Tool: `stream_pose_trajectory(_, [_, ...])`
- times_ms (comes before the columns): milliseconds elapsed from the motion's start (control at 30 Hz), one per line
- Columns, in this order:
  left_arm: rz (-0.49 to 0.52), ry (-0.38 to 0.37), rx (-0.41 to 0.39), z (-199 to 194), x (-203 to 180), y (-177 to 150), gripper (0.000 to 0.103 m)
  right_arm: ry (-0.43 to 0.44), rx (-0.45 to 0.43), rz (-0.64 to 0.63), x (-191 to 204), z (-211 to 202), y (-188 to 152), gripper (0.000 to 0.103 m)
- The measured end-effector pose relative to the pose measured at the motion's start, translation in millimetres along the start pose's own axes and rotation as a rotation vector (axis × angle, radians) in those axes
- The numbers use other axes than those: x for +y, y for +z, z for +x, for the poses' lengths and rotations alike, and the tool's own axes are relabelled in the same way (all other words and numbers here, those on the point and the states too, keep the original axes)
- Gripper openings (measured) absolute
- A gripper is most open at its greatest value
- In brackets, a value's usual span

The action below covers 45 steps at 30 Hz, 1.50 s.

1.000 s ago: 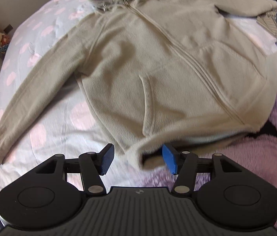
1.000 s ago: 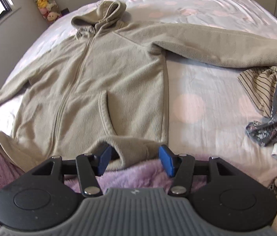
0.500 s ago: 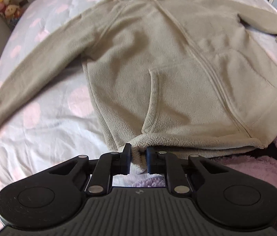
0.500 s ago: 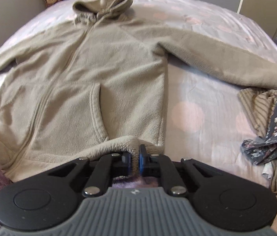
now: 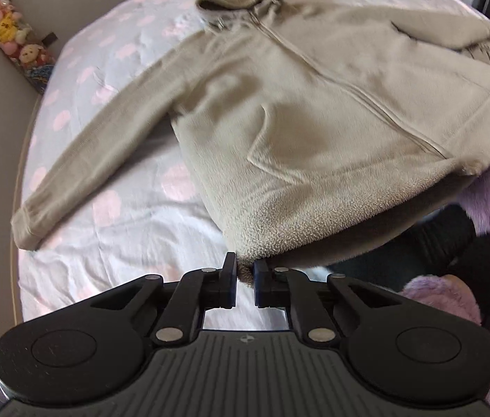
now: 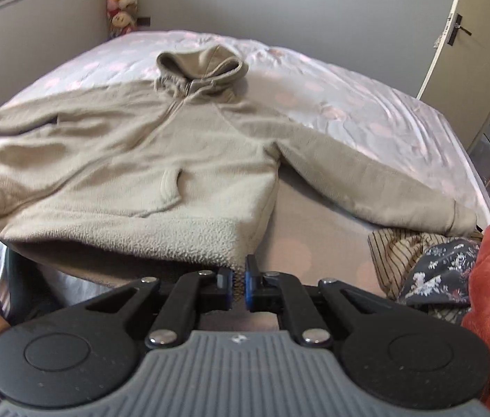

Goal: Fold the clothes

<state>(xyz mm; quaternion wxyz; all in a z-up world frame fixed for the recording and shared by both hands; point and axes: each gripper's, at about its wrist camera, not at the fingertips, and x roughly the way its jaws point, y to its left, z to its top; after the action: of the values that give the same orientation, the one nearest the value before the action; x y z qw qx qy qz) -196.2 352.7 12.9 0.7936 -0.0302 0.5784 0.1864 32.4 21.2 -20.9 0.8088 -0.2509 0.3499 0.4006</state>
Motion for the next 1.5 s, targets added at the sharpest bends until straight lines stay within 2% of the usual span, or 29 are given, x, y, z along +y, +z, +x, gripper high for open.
stream_pose_trajectory(267, [-0.067,-0.106,0.098,71,4,-25,0.006,0.026,0.134,0.005,14,53,-34,0.007])
stream_pose_trajectory(367, [-0.078,-0.144,0.116,83,12,-29,0.008,0.011,0.13,-0.014,18,55,-32,0.008])
stream_pose_trajectory(433, [-0.102,-0.201,0.101,79,22,-31,0.011,0.029,0.112,-0.009,16,49,-30,0.012])
stream_pose_trajectory(467, [-0.115,-0.219,0.083,74,30,-32,0.017,0.047,0.092,-0.002,13,44,-29,0.017])
stream_pose_trajectory(533, [-0.14,-0.256,0.047,64,46,-33,0.028,0.056,0.04,0.019,6,33,-27,0.043])
stream_pose_trajectory(567, [-0.16,-0.254,0.031,60,55,-33,0.033,0.054,0.012,0.033,2,29,-24,0.045])
stream_pose_trajectory(633, [-0.207,-0.223,0.009,55,76,-30,0.038,0.043,-0.025,0.076,-8,27,-18,0.045])
stream_pose_trajectory(767, [-0.329,-0.104,-0.031,58,129,-21,0.038,-0.009,-0.088,0.144,-21,42,-6,0.047])
stream_pose_trajectory(900, [-0.423,-0.014,-0.101,66,185,-9,0.038,-0.09,-0.17,0.188,-32,70,0,0.056])
stream_pose_trajectory(1000, [-0.438,0.051,-0.136,77,218,3,0.041,-0.151,-0.2,0.218,-38,92,2,0.06])
stream_pose_trajectory(1033, [-0.445,0.081,-0.141,82,229,7,0.046,-0.166,-0.201,0.226,-40,99,3,0.061])
stream_pose_trajectory(1300, [-0.541,0.296,-0.157,131,327,25,0.053,-0.123,-0.06,0.34,-59,148,11,0.063])
stream_pose_trajectory(1433, [-0.601,0.37,-0.123,160,376,25,0.054,-0.123,-0.008,0.357,-60,166,15,0.063])
stream_pose_trajectory(1500, [-0.629,0.379,-0.114,176,395,26,0.054,-0.127,0.01,0.352,-60,173,17,0.063])
